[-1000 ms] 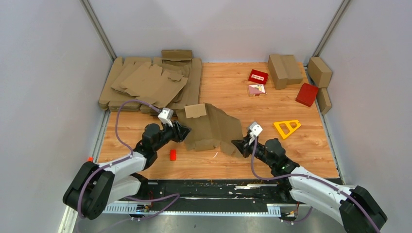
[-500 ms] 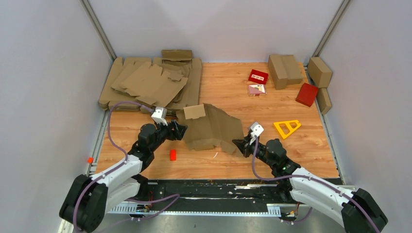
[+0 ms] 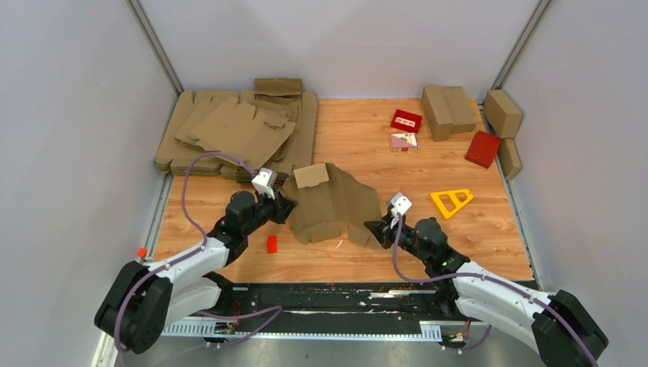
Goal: Fold the paper box
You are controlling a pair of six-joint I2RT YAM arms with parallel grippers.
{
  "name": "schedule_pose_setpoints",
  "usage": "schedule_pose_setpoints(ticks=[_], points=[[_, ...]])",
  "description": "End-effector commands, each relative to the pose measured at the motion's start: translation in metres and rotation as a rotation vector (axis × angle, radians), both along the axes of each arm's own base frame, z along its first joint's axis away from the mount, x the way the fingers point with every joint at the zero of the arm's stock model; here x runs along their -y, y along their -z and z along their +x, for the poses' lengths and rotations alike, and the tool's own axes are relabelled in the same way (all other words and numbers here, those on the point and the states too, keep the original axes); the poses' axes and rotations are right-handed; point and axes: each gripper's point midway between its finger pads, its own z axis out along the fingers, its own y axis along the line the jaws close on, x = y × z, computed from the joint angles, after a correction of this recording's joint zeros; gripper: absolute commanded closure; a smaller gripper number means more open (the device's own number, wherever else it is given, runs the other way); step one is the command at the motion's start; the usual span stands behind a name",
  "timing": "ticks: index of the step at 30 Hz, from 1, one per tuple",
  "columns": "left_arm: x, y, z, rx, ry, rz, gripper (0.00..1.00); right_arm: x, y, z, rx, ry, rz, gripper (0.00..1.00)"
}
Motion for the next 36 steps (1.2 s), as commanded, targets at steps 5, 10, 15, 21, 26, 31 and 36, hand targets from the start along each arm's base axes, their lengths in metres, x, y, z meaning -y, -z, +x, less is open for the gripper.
schedule_pose_setpoints(ticks=[5, 10, 15, 21, 26, 31, 36], points=[[0.012, -0.031, 0.011, 0.11, -0.01, 0.012, 0.9, -0.025, -0.016, -0.006, 0.034, -0.104, 0.02, 1.0], [0.018, -0.036, 0.016, 0.125, -0.009, -0.024, 0.94, -0.034, -0.014, -0.011, 0.039, -0.133, -0.003, 1.0], [0.014, -0.037, 0.02, 0.14, -0.038, -0.01, 0.94, -0.036, -0.013, -0.012, 0.039, -0.133, -0.014, 1.0], [0.015, -0.04, 0.018, 0.16, -0.038, -0.045, 0.93, -0.04, -0.006, -0.014, 0.017, -0.148, -0.032, 1.0], [0.013, -0.049, 0.019, 0.211, -0.062, -0.072, 0.93, -0.046, 0.002, -0.018, -0.017, -0.169, -0.049, 1.0], [0.005, -0.059, 0.028, 0.248, -0.127, -0.079, 0.93, -0.043, 0.005, -0.021, -0.035, -0.162, -0.055, 1.0], [0.005, -0.071, 0.042, 0.285, -0.166, -0.081, 0.94, -0.035, 0.015, -0.014, -0.075, -0.097, -0.097, 1.0]])
